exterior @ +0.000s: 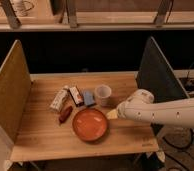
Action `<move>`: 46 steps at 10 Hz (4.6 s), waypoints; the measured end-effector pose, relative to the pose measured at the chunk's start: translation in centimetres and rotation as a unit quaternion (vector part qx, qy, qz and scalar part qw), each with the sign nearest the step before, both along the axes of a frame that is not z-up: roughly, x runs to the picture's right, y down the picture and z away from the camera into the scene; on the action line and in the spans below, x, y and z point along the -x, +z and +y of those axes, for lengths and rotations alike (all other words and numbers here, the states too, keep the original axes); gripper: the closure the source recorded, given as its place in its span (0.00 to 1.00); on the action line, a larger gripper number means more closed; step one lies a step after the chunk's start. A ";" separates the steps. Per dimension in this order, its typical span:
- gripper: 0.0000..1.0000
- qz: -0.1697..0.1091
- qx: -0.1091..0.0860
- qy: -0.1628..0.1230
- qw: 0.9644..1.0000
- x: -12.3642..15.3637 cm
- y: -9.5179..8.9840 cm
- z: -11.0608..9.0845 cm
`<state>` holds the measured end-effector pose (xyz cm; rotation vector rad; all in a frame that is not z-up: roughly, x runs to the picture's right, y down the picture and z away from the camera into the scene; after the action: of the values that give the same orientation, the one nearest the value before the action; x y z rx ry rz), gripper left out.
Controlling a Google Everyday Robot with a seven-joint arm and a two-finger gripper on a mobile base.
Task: Drag the ceramic bowl in a circle
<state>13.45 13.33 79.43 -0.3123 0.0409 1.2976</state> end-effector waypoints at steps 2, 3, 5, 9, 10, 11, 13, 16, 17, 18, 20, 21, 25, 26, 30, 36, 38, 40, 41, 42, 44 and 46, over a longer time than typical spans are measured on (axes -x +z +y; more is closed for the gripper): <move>0.22 0.000 0.000 0.000 1.000 0.0 0.0 0.0; 0.22 0.000 0.000 0.000 1.000 0.0 0.0 0.0; 0.22 0.000 0.001 0.000 1.000 0.0 0.1 0.1; 0.22 0.000 0.001 0.000 1.000 0.0 0.1 0.1; 0.22 0.000 0.001 0.000 1.000 0.0 0.1 0.1; 0.22 0.000 0.001 0.000 1.000 0.0 0.1 0.1; 0.22 0.000 0.001 0.000 1.000 0.0 0.1 0.1; 0.22 0.000 0.001 0.000 1.000 0.0 0.1 0.1; 0.22 0.000 0.001 0.000 1.000 0.0 0.1 0.1; 0.22 -0.001 0.002 -0.005 1.000 0.1 0.1 0.2; 0.22 -0.007 0.016 -0.039 0.999 1.1 0.5 1.2; 0.22 -0.021 0.030 -0.068 0.997 3.0 1.0 2.0; 0.22 -0.053 0.067 -0.103 0.991 6.6 2.5 3.8; 0.22 -0.053 0.067 -0.103 0.991 6.6 2.5 3.8; 0.22 -0.061 0.085 -0.102 0.989 7.3 3.9 5.2; 0.56 -0.064 0.087 -0.137 0.985 9.5 5.7 5.1; 0.78 -0.062 0.077 -0.149 0.984 10.0 5.4 4.5; 0.95 -0.064 0.082 -0.152 0.983 10.3 5.6 5.3; 1.00 -0.061 0.084 -0.149 0.983 10.1 5.7 5.6; 1.00 -0.050 0.081 -0.145 0.985 9.1 5.8 5.4; 1.00 -0.020 0.068 -0.139 0.988 6.6 5.7 3.9; 1.00 0.000 0.047 -0.142 0.989 5.5 5.5 1.8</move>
<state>7.92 15.11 84.93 -0.3731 0.1427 1.0152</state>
